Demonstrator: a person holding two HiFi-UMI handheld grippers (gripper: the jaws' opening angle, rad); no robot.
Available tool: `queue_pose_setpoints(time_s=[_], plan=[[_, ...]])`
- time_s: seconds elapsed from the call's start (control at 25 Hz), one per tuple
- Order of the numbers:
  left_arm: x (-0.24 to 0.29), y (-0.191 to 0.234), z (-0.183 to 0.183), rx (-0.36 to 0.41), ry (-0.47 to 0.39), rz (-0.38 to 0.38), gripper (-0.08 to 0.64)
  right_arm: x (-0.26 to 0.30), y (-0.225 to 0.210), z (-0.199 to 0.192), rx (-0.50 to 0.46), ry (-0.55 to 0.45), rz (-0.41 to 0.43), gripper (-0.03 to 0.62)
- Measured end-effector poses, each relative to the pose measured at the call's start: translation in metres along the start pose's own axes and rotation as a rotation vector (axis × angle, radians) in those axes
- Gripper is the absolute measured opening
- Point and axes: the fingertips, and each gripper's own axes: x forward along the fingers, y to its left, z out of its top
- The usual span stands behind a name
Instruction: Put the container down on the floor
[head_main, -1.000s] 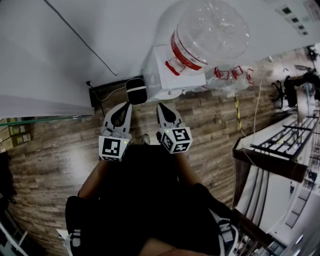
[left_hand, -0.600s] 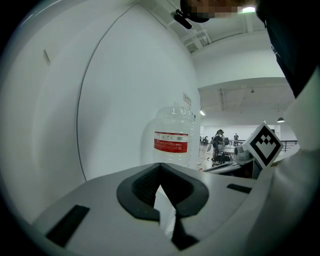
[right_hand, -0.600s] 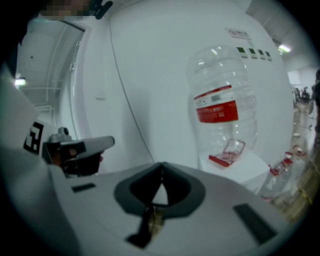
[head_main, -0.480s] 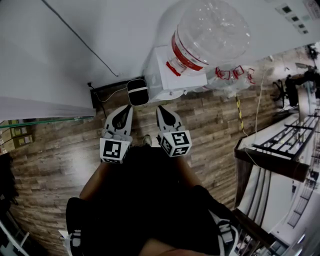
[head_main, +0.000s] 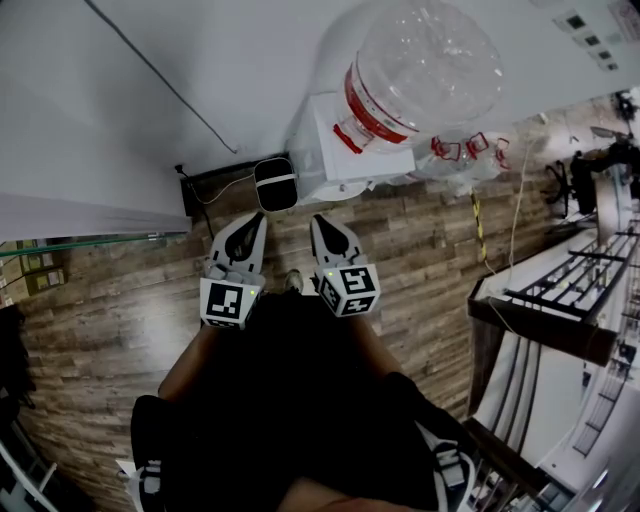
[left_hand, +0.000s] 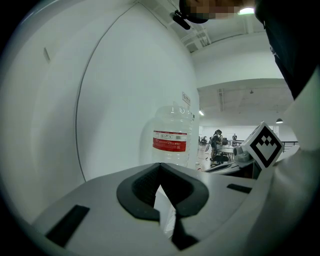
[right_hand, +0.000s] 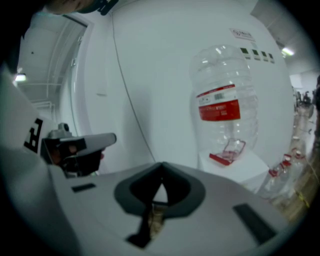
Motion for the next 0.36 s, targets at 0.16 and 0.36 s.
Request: queue_pose_setpoints(time_s=[0.16,0.36], plan=[[-0.0009,0.0005,-0.0024,-0.007,0.003,-0.004,0.031,0.0001,0.0043,-0.0035,0.002,0.012,0.005,0.034],[0.0027,0.0036,-0.0003,0.010,0.003,-0.006,0.031,0.0015,0.0050,-0.0019,0.002,0.012,0.003,0.034]])
